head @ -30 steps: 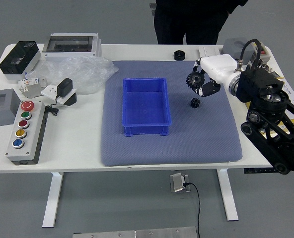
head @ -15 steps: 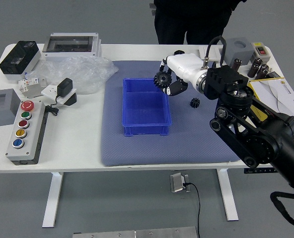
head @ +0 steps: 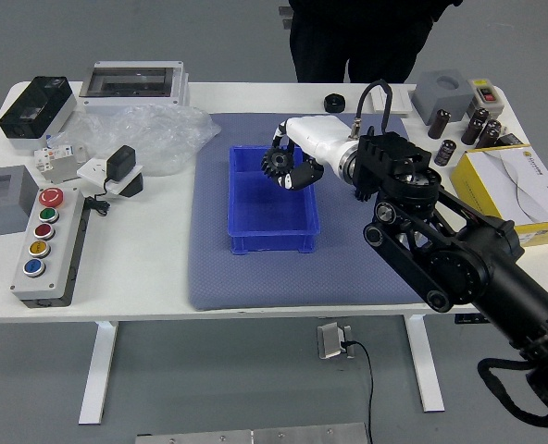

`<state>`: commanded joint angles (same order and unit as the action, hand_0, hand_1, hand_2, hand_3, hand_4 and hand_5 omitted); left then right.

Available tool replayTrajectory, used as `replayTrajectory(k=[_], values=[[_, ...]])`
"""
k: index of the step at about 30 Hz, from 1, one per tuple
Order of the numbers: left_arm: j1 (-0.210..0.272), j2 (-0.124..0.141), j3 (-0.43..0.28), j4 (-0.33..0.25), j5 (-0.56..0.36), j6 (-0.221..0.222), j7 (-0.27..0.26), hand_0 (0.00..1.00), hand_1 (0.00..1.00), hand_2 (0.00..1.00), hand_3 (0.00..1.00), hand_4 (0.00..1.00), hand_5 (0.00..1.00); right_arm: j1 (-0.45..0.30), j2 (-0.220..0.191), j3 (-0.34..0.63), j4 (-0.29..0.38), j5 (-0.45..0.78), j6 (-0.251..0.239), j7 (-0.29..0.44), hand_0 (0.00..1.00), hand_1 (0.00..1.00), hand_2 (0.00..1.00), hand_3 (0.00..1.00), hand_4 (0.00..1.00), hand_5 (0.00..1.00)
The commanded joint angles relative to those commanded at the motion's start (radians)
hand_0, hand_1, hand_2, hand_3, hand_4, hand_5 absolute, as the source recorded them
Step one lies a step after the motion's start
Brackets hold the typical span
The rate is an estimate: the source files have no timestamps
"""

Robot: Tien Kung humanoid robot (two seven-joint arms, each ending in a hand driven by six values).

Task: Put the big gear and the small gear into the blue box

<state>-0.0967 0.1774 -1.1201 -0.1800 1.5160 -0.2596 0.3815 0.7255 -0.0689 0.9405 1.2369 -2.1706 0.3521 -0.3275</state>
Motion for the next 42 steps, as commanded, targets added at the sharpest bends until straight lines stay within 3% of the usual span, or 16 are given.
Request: replayTrajectory(k=[1, 6, 7, 12, 13, 20, 30, 36, 37, 42], values=[[0.0, 0.0, 0.0, 0.0, 0.0, 0.0, 0.0, 0.853, 0.834, 0.828, 0.833, 0.748, 0.388, 0.0, 0.001, 0.001, -0.001, 0.002, 0.001, 0.001, 0.621, 0.552, 0.632, 0.775, 0.802, 0.389], [0.0, 0.001, 0.0, 0.0, 0.001, 0.0, 0.0, 0.853, 0.834, 0.828, 0.833, 0.748, 0.388, 0.0, 0.0, 0.003, -0.004, 0.009, 0.01, 0.002, 0.621, 0.552, 0.632, 0.775, 0.802, 0.389], [-0.001, 0.001, 0.0, 0.0, 0.001, 0.0, 0.0, 0.853, 0.833, 0.828, 0.833, 0.748, 0.389, 0.0, 0.0, 0.004, -0.005, 0.01, 0.011, 0.002, 0.633, 0.575, 0.702, 0.804, 0.81, 0.398], [-0.001, 0.001, 0.002, 0.0, 0.0, -0.001, 0.0, 0.853, 0.833, 0.828, 0.833, 0.748, 0.389, 0.0, 0.0, 0.004, -0.006, 0.014, 0.019, 0.003, 0.633, 0.575, 0.702, 0.804, 0.81, 0.398], [-0.001, 0.001, 0.002, 0.0, 0.0, -0.001, 0.0, 0.853, 0.833, 0.827, 0.833, 0.748, 0.389, -0.001, 0.0, 0.005, -0.006, 0.015, 0.02, 0.003, 0.643, 0.593, 0.739, 0.831, 0.817, 0.402], [0.0, 0.001, 0.004, 0.0, -0.001, -0.001, 0.0, 0.853, 0.833, 0.827, 0.833, 0.748, 0.389, -0.016, -0.013, 0.051, 0.006, 0.018, 0.016, 0.005, 0.638, 0.593, 0.731, 0.82, 0.819, 0.406], [-0.002, 0.002, 0.004, 0.0, -0.005, 0.001, -0.002, 0.852, 0.832, 0.827, 0.833, 0.748, 0.388, -0.073, -0.1, 0.178, -0.004, 0.047, 0.001, 0.02, 0.635, 0.588, 0.717, 0.794, 0.81, 0.401], [-0.003, 0.001, 0.004, 0.0, -0.007, 0.002, -0.002, 0.853, 0.833, 0.827, 0.833, 0.748, 0.388, -0.072, -0.145, 0.141, -0.072, 0.066, -0.009, 0.03, 0.634, 0.59, 0.708, 0.763, 0.789, 0.388], [-0.003, 0.001, 0.004, 0.0, -0.007, 0.002, -0.002, 0.853, 0.832, 0.827, 0.833, 0.748, 0.389, -0.07, -0.148, 0.133, -0.083, 0.068, -0.01, 0.031, 0.636, 0.591, 0.705, 0.723, 0.773, 0.372], [-0.002, 0.001, 0.005, 0.0, -0.009, 0.002, -0.002, 0.853, 0.832, 0.827, 0.833, 0.748, 0.389, -0.049, -0.157, 0.085, -0.161, 0.077, -0.022, 0.044, 0.636, 0.591, 0.705, 0.723, 0.773, 0.372]])
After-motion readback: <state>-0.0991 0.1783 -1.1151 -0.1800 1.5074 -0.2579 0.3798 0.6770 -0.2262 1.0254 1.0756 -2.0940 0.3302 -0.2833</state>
